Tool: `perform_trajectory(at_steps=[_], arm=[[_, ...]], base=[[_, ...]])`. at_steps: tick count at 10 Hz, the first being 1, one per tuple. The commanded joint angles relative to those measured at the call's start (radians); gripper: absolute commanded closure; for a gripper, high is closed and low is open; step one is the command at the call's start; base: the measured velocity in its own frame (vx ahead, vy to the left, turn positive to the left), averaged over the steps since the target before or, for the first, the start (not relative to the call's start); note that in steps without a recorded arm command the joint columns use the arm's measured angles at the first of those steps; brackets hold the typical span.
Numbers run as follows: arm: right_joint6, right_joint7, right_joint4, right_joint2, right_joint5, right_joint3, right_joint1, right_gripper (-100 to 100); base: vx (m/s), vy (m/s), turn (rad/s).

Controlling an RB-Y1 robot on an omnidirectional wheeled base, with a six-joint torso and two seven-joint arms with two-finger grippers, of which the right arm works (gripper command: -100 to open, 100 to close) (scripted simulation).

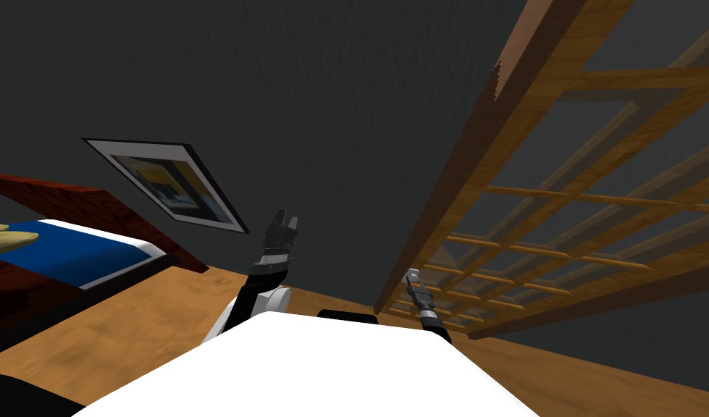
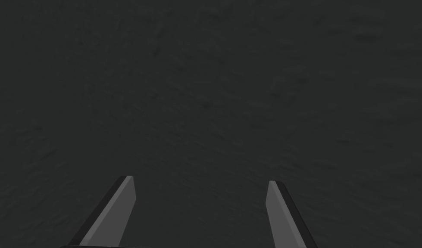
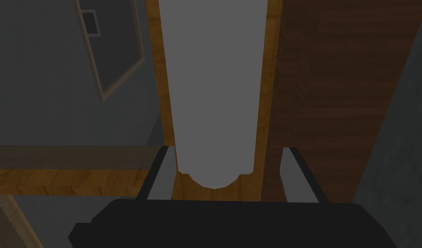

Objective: Pull the door open

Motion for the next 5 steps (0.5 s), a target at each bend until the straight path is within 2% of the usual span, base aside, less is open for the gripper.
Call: perform_trajectory(at_steps=[1,5], arm=[[0.003,0.000,-0.001,0.000,0.000,0.000,-0.002,100],[0.003,0.000,-0.001,0.000,0.000,0.000,-0.002,100]], base=[[-0.013,-0.021,-0.021],[-0.001,-0.003,0.004]])
